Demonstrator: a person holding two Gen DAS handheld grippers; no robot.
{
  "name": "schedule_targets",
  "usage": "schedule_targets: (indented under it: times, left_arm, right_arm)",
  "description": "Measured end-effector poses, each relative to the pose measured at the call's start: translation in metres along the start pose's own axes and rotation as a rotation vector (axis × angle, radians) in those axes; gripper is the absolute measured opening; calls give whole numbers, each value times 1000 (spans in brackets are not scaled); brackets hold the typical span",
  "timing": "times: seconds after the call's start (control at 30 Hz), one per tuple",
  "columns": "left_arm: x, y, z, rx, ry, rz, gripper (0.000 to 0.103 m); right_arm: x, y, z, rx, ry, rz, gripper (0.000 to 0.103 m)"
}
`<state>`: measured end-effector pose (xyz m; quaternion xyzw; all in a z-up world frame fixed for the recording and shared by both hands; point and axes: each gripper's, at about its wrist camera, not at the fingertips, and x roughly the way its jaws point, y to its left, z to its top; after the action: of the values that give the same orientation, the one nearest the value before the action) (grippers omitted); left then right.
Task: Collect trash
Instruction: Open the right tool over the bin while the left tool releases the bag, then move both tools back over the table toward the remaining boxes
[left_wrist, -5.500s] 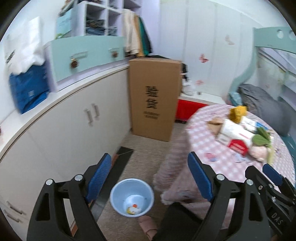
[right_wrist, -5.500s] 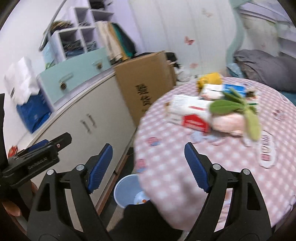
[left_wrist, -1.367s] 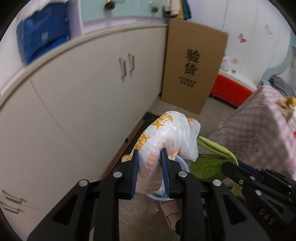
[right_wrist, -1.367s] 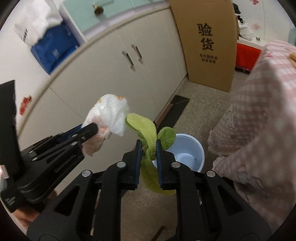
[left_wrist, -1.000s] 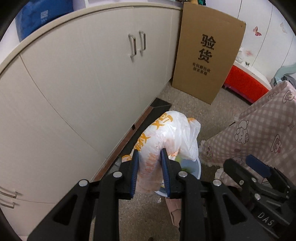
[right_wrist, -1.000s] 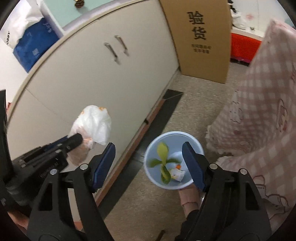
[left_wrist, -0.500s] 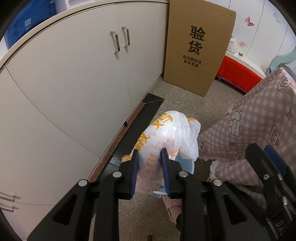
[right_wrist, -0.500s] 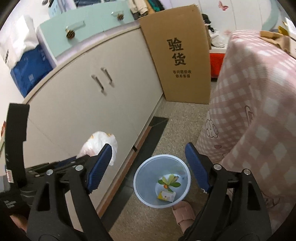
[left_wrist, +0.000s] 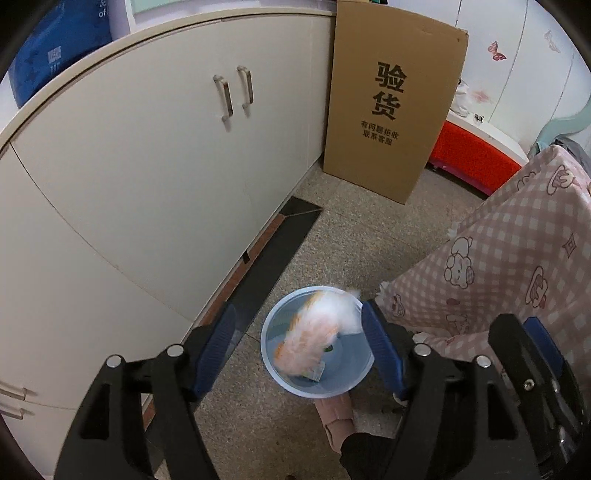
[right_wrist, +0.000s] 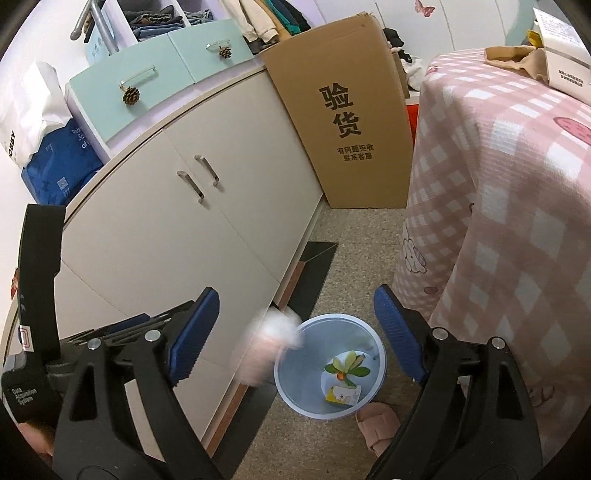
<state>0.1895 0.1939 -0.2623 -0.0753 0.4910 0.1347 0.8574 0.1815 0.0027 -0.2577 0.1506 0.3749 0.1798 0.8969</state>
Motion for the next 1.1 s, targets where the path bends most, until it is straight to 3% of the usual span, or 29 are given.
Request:
schedule_targets:
  times: [0.43, 0.7, 0.83, 0.93, 1.1]
  left_arm:
    - [-11, 8, -8, -19, 16, 29, 75]
    - [-47, 13, -10, -57, -36, 27, 75]
    - [-87, 17, -9, -105, -140, 34, 81]
    - [-112, 14, -7, -123, -199, 41, 81]
    - [-157, -17, -5, -86, -299, 1, 83]
  right_arm:
    - [-2, -5, -1, 21, 12, 13, 84]
    - [-22, 5, 0, 3, 25, 10, 85]
    - [-58, 20, 7, -38, -33, 23, 85]
    - [-95, 27, 17, -86, -133, 8, 85]
    - [-158, 0, 33, -48, -270, -47, 85]
